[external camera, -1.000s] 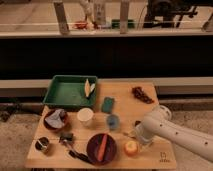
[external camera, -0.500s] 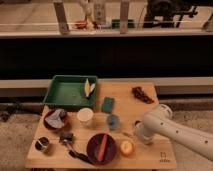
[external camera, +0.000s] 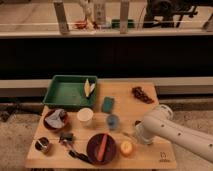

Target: Place apple in metal cup

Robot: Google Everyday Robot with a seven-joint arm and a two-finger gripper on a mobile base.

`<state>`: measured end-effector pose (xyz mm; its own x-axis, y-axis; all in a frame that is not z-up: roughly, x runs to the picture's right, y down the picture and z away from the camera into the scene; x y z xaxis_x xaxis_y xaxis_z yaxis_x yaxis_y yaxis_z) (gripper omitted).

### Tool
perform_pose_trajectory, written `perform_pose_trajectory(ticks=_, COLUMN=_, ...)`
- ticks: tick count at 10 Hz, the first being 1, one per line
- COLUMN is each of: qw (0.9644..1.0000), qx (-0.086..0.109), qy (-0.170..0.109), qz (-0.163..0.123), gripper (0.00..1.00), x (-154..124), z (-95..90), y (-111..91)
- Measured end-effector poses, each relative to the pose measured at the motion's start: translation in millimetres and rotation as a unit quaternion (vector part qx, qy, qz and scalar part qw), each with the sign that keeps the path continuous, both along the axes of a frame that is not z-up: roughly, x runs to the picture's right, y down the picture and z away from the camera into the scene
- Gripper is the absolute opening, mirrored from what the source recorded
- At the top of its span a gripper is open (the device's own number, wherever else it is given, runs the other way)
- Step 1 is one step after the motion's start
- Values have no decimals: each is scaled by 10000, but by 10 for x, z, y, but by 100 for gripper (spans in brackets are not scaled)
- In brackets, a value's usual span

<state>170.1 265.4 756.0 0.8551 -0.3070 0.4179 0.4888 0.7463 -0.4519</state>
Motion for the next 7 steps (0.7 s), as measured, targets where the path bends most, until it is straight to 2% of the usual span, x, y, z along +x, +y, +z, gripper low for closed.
perform_pose_trajectory(ticks=3, qw=9999, qx=119, qy=-15, qz=-75, gripper=76, x=39, z=-19, y=-30)
perform_pose_trajectory(ticks=4, qw=9999, qx=138, qy=-4, qz=-91, gripper=80, x=49, z=-36, y=-40)
perform_pose_trajectory(ticks=7, qw=9999, qx=111, qy=-36, qz=-103, gripper=80, x=78, z=-102, y=-46)
